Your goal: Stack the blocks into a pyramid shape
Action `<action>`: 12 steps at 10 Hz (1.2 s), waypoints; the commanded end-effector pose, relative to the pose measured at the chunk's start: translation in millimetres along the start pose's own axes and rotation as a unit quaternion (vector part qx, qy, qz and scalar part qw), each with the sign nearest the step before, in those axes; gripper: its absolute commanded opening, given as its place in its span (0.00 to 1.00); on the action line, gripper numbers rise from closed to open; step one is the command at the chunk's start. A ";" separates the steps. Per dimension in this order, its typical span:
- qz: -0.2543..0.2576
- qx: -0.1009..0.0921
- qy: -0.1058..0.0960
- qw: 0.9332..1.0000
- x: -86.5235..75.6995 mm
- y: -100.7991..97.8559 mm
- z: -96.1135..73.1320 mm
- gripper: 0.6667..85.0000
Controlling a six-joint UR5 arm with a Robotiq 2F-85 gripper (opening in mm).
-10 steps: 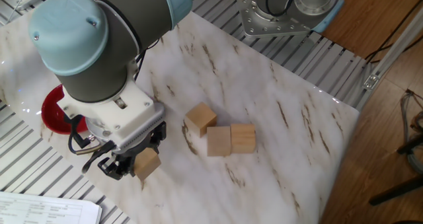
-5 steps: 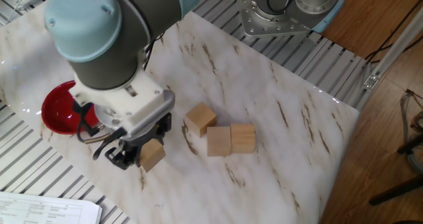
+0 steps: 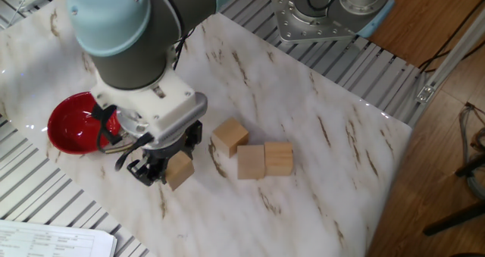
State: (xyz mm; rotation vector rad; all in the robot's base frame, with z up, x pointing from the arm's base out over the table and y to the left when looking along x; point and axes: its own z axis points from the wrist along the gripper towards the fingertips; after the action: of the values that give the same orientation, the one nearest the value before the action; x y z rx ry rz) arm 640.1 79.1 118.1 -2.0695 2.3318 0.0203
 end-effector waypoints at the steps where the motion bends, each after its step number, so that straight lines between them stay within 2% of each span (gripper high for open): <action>1: 0.005 0.005 -0.008 1.000 2.0 10.2 3.7 0.00; 3: 0.002 0.008 -0.002 1.000 5.7 12.3 5.8 0.00; 5: 0.011 0.011 -0.011 1.000 3.4 19.0 11.1 0.00; 8: -0.009 0.013 -0.007 1.000 26.9 25.2 18.9 0.00; 10: -0.019 0.009 -0.010 1.000 41.4 27.7 15.5 0.00; 12: -0.027 0.007 -0.006 1.000 48.7 29.1 12.4 0.00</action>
State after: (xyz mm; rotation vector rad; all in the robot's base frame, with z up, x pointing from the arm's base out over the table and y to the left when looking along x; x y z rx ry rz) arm 609.8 45.0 101.6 -2.1026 2.2825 0.0029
